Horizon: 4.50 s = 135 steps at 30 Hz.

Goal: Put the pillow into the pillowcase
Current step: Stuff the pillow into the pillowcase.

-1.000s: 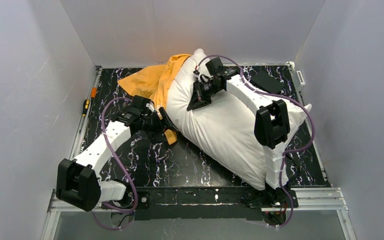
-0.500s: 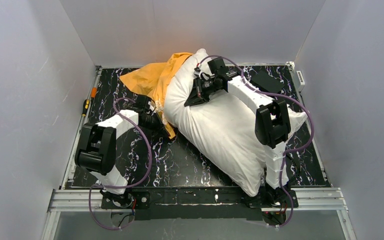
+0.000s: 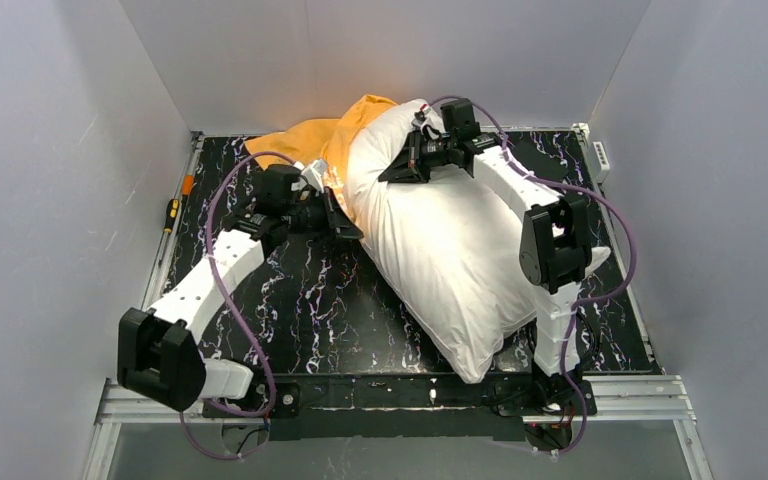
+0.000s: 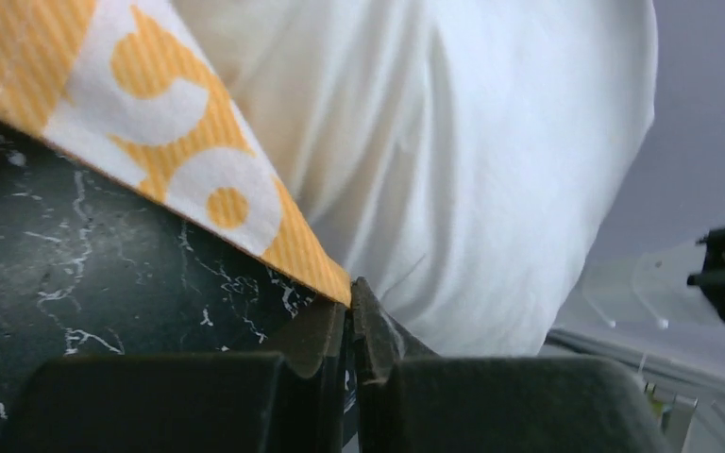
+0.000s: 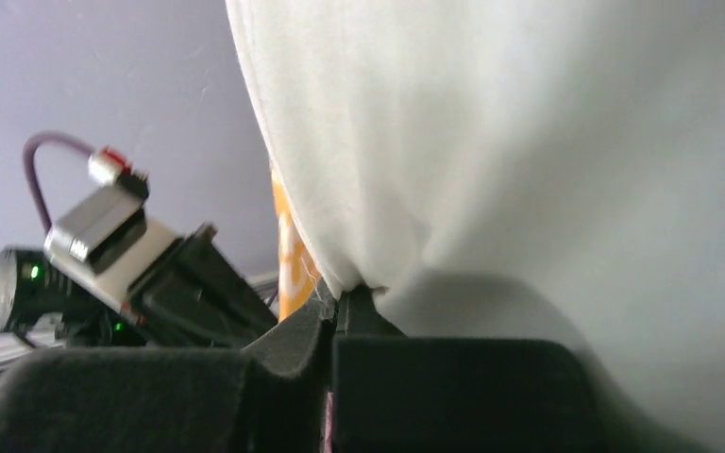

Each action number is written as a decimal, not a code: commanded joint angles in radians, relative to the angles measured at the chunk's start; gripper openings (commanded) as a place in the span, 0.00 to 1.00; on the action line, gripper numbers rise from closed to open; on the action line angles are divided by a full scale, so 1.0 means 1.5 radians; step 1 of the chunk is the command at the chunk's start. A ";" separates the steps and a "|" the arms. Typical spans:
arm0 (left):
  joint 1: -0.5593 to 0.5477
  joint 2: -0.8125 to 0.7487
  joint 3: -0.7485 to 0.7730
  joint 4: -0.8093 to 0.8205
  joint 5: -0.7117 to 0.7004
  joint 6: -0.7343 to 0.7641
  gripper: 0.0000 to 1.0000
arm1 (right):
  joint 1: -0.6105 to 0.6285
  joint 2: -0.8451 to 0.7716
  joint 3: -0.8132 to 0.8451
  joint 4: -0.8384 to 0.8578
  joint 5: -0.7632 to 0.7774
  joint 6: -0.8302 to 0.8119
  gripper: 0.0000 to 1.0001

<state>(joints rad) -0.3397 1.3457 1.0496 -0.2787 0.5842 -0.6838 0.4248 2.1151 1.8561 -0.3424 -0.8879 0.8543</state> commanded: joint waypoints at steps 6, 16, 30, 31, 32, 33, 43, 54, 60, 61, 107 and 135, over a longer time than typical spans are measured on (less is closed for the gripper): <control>-0.196 -0.049 0.005 -0.126 0.063 0.111 0.00 | 0.001 -0.075 -0.093 0.150 0.145 0.055 0.01; -0.208 -0.060 0.064 -0.244 -0.047 0.149 0.51 | -0.009 -0.110 -0.048 -0.039 0.178 -0.113 0.37; -0.009 -0.100 0.053 -0.211 -0.080 -0.074 0.88 | -0.200 -0.062 0.119 -0.348 0.373 -0.349 0.95; 0.001 -0.103 0.046 -0.204 -0.079 -0.085 0.90 | -0.207 -0.055 0.113 -0.360 0.375 -0.362 0.96; 0.013 -0.104 0.041 -0.201 -0.080 -0.096 0.90 | -0.212 -0.046 0.107 -0.372 0.369 -0.373 0.96; 0.025 -0.104 0.037 -0.200 -0.080 -0.106 0.91 | -0.215 -0.039 0.100 -0.385 0.353 -0.383 0.96; 0.077 -0.028 0.003 -0.136 -0.019 -0.162 0.95 | -0.121 -0.168 -0.216 -0.240 0.026 -0.263 0.96; 0.064 0.234 0.258 -0.155 0.080 -0.096 0.89 | 0.025 -0.245 -0.307 0.019 -0.044 0.003 0.98; 0.052 0.359 0.434 -0.233 0.087 -0.051 0.88 | 0.076 -0.243 -0.336 0.126 -0.065 0.094 0.98; 0.052 0.372 0.467 -0.259 0.077 -0.037 0.88 | 0.086 -0.240 -0.335 0.132 -0.067 0.098 0.98; -0.234 0.412 0.908 -0.695 -0.490 0.152 0.98 | -0.195 0.096 0.082 0.052 0.092 -0.123 0.67; -0.206 0.506 0.734 -0.295 -0.679 0.299 0.00 | -0.074 -0.117 -0.265 0.618 -0.051 0.317 0.60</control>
<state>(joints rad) -0.7010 2.1422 2.2013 -0.7086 -0.3847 -0.1154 0.2897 2.0281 1.4414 0.6170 -0.8505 1.3884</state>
